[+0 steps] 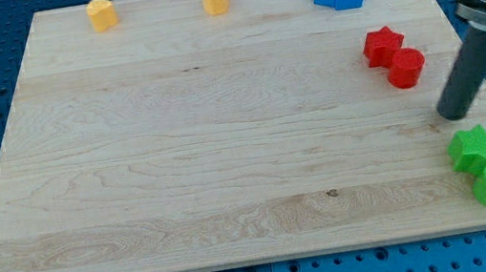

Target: Move the green star and green circle left a bit

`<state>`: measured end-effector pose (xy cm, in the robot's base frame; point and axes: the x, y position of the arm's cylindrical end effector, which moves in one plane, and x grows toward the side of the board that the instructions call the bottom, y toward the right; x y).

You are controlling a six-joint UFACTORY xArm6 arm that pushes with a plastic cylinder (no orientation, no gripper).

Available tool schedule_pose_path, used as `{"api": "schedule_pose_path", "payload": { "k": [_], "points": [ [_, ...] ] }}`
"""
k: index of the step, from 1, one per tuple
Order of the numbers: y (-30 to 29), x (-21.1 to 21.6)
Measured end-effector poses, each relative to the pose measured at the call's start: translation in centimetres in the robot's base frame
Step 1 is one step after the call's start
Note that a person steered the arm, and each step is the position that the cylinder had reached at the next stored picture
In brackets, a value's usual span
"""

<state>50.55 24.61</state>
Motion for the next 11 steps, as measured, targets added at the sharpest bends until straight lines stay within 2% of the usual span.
{"api": "schedule_pose_path", "payload": {
  "k": [2,4,8,10,11],
  "points": [
    [5.6,7.4],
    [4.5,10.5],
    [2.4,10.3],
    [0.8,7.1],
    [0.2,7.0]
  ]
}}
